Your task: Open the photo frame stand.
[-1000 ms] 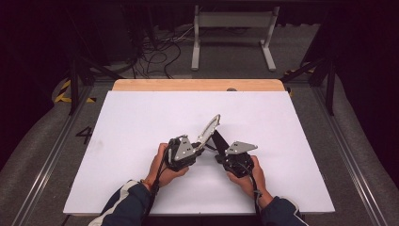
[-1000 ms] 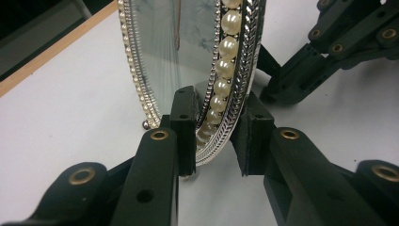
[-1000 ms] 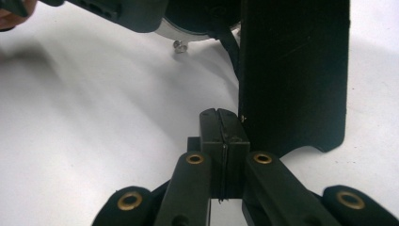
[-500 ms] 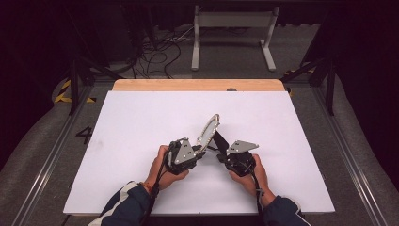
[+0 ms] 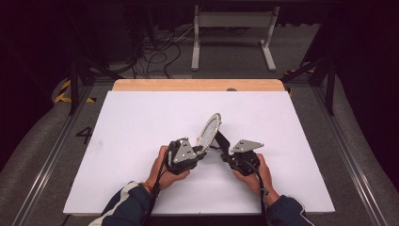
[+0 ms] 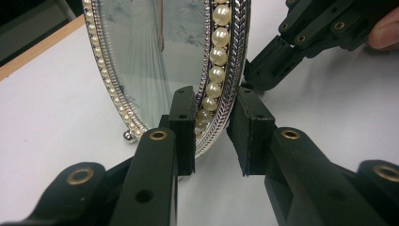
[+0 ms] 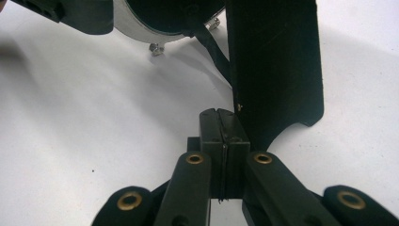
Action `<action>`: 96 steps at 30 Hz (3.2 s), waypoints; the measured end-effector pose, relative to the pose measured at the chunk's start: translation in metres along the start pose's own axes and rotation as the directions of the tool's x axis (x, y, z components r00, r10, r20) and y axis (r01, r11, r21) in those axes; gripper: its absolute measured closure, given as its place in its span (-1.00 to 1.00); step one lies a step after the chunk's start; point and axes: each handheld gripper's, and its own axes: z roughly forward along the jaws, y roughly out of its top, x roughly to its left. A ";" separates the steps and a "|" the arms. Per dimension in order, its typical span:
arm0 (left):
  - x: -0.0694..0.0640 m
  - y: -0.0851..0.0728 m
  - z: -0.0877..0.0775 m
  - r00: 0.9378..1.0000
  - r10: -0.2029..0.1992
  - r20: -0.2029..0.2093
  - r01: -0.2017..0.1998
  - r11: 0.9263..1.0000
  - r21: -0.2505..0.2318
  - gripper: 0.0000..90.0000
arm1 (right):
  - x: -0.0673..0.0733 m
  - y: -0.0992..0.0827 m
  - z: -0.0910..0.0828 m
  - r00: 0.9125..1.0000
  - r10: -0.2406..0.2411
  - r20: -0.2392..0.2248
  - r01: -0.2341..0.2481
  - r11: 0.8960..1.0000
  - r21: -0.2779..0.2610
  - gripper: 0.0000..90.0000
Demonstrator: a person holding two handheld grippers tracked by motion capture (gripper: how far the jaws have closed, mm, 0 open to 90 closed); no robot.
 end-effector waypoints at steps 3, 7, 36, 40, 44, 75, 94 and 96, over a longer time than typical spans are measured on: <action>-0.001 0.000 0.001 1.000 -0.006 0.001 0.006 1.000 -0.004 0.59 | -0.001 0.000 0.000 1.000 0.001 0.002 -0.001 1.000 0.000 1.00; -0.002 0.002 0.003 1.000 -0.013 -0.001 0.013 1.000 -0.008 0.58 | -0.003 0.000 0.001 1.000 0.002 0.015 -0.002 1.000 -0.001 1.00; -0.001 0.002 0.006 0.999 -0.032 0.017 0.032 0.999 -0.002 0.53 | -0.006 -0.001 0.008 0.999 0.001 0.047 -0.001 1.000 -0.004 1.00; -0.001 0.001 0.005 0.999 -0.023 0.028 0.023 1.000 0.005 0.57 | -0.008 -0.001 0.008 0.998 0.011 0.064 -0.011 1.000 -0.002 1.00; 0.000 0.000 0.000 0.999 -0.022 0.036 0.021 1.000 0.012 0.57 | -0.013 -0.001 0.010 0.997 0.024 0.074 -0.023 1.000 -0.009 1.00; 0.014 -0.082 -0.116 0.979 -0.179 -0.093 0.187 0.978 0.090 -0.04 | -0.019 0.000 0.001 0.997 0.043 0.070 -0.039 0.998 -0.053 0.84; 0.014 -0.091 -0.115 0.980 -0.172 -0.105 0.183 0.977 0.109 -0.31 | 0.015 0.009 -0.008 1.000 -0.023 0.001 0.023 0.992 -0.126 0.43; 0.014 -0.091 -0.114 0.980 -0.170 -0.102 0.181 0.977 0.110 -0.32 | 0.016 0.010 -0.007 1.000 -0.020 -0.001 0.020 0.992 -0.126 0.38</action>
